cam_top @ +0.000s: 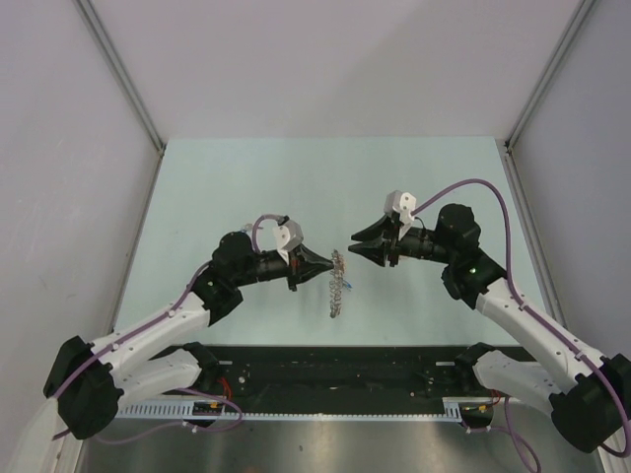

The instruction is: Put the keys on the keyring

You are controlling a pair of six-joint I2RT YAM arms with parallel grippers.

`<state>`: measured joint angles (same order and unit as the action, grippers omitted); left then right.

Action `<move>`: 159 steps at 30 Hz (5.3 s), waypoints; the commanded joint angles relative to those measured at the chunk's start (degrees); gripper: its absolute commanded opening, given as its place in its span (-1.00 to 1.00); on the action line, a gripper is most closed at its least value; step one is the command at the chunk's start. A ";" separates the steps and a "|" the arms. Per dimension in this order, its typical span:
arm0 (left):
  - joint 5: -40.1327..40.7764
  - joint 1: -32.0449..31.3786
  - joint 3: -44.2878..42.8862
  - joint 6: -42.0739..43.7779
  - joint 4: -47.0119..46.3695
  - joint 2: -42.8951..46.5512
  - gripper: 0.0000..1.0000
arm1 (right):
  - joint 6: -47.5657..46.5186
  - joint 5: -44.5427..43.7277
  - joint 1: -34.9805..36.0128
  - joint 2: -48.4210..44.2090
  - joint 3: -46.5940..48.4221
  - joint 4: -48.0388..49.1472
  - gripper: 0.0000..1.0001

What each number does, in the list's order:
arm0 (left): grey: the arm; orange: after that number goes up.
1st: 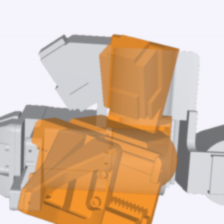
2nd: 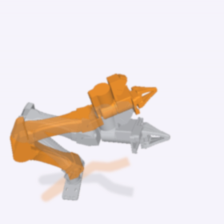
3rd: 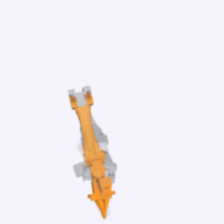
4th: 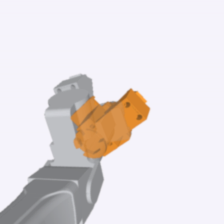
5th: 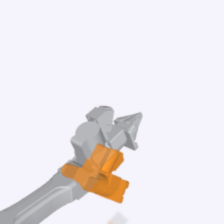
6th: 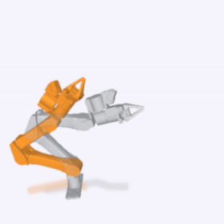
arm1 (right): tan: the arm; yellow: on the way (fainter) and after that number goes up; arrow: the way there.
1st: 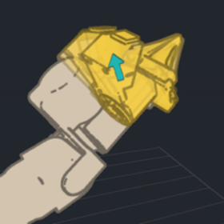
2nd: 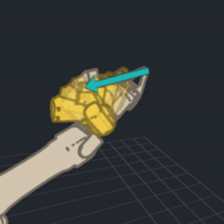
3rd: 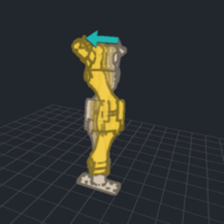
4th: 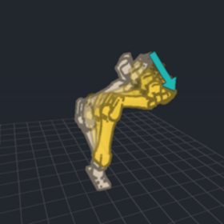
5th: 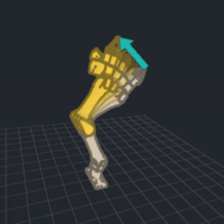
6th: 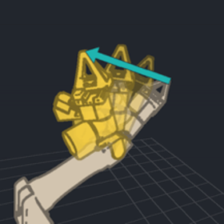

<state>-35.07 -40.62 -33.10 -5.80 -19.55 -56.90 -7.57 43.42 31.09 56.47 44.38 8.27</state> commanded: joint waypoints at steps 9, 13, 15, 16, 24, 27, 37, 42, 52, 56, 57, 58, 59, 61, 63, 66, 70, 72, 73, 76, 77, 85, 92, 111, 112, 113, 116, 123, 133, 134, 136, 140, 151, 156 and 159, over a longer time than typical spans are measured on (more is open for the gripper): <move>3.96 -0.34 3.75 -8.34 -15.78 2.50 -0.99 | 3.00 6.94 0.46 2.15 -1.58 7.11 -0.35; 4.13 -0.34 4.10 -8.79 -16.92 2.06 -0.99 | 3.00 7.73 0.46 4.61 -1.93 8.07 -0.39; 4.22 -0.34 4.36 -8.96 -17.54 1.80 -1.00 | 3.26 8.61 0.46 5.49 -2.02 8.86 -0.39; 4.13 -0.34 4.45 -9.14 -17.80 1.80 -0.99 | 3.44 8.79 0.46 5.93 -2.10 9.21 -0.41; 3.87 -0.42 4.71 -9.31 -18.42 1.53 -0.99 | 4.06 11.34 0.46 7.78 -2.46 11.68 -0.44; 3.87 -0.34 4.71 -9.40 -18.68 1.27 -1.00 | 4.15 12.21 0.46 7.78 -2.54 12.03 -0.45; 2.82 -0.34 4.36 -10.37 -20.61 0.22 -0.99 | 4.32 13.71 0.55 8.22 -2.63 13.00 -0.49; 2.37 -0.34 4.54 -10.81 -21.76 -0.05 -0.99 | 4.50 14.32 0.55 8.83 -2.63 13.61 -0.70; 0.62 -0.34 4.54 -11.07 -21.85 -0.84 -0.99 | 4.15 14.68 0.37 8.13 -2.63 13.26 -1.00; 0.26 -0.34 3.66 -9.93 -17.73 -0.58 -0.78 | 4.06 14.15 0.37 7.69 -2.55 12.91 -1.00; 0.61 -0.34 2.70 -7.84 -15.97 0.47 -0.57 | 3.80 13.89 0.37 7.34 -2.54 12.73 -1.00; 1.49 -0.34 2.08 -6.69 -11.61 1.00 -0.48 | 3.62 13.80 0.37 6.99 -2.54 12.30 -1.00; 2.02 -0.34 1.38 -5.55 -8.95 1.70 -0.40 | 3.44 13.71 0.37 6.90 -2.54 12.12 -1.00; 2.90 -0.34 -1.43 -1.24 -0.28 2.93 -0.22 | 2.74 13.54 0.37 6.64 -2.54 11.33 -1.00; 3.78 -0.34 -4.49 2.62 5.02 3.11 -0.16 | 2.30 13.53 0.37 6.46 -2.37 10.80 -1.00; 3.87 -0.34 -6.97 4.92 11.54 2.85 -0.15 | 1.77 13.53 0.46 6.81 -2.28 10.10 -1.00; 6.85 -0.34 -7.94 4.49 14.62 0.49 -0.16 | 1.77 12.22 0.55 7.87 -2.11 9.66 -1.00; 8.86 -0.34 -7.86 3.08 15.33 0.13 -0.15 | 2.47 9.50 0.72 8.39 -2.02 8.78 -1.00; 9.49 -0.34 -7.68 2.38 15.77 0.39 -0.14 | 3.08 8.27 0.64 8.40 -1.93 8.34 -1.00; 13.09 -0.34 -7.50 1.06 19.09 1.35 0.00 | 7.30 -0.24 0.11 7.87 -1.75 5.19 -0.82; 14.40 -0.34 -7.59 0.36 19.37 1.71 0.11 | 9.75 -5.22 -0.59 7.87 -1.75 4.13 -0.73; 25.38 -0.34 -8.91 -1.93 29.91 5.40 0.55 | 22.58 -17.73 -6.57 9.79 -1.75 -16.25 -0.35; 32.77 -0.34 -12.59 2.71 37.82 9.44 0.72 | 23.66 -31.44 -1.22 13.93 -1.75 -26.02 -0.32; 38.76 1.77 -7.59 9.85 38.80 13.49 0.79 | 30.51 -47.11 10.74 32.30 10.64 -34.02 -0.60; 38.85 2.21 -7.50 9.85 38.80 13.66 0.79 | 30.95 -48.33 11.09 32.82 10.81 -34.46 -0.60; 38.94 2.47 -7.33 9.67 38.71 13.75 0.79 | 30.95 -49.04 11.27 33.44 11.08 -34.81 -0.60; 38.06 3.35 -6.98 9.41 38.10 14.28 0.80 | 31.30 -51.32 12.24 33.71 11.34 -35.69 -0.60; 37.09 4.59 -6.54 8.79 37.22 13.49 0.80 | 31.92 -54.84 13.64 30.29 11.87 -36.57 -0.52; 36.74 5.29 -6.01 8.53 36.95 12.96 0.81 | 32.62 -55.73 14.00 31.94 11.78 -37.19 -0.49; 36.65 5.46 -6.01 8.44 36.95 12.87 0.81 | 32.71 -55.64 14.00 32.21 11.78 -37.19 -0.50; 36.30 5.46 -5.92 8.35 36.95 12.78 0.81 | 32.62 -55.64 14.17 32.74 11.87 -37.01 -0.50; 36.30 5.46 -5.92 8.35 36.95 12.96 0.81 | 32.53 -55.20 14.26 33.44 11.87 -35.96 -0.50; 35.60 5.38 -5.75 8.26 36.78 13.84 0.81 | 36.31 -52.56 12.85 33.18 9.76 -30.43 -0.52; 35.60 5.38 -5.66 8.26 36.69 14.10 0.82 | 37.45 -53.70 12.24 33.18 8.88 -30.33 -0.53; 35.60 5.46 -5.74 8.35 36.78 14.19 0.82 | 37.90 -54.49 12.24 33.18 8.18 -30.33 -0.53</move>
<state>1.26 -35.48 -39.11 2.92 18.92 -43.70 28.36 -9.45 43.64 89.60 53.58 -23.53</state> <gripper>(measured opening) 0.907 0.238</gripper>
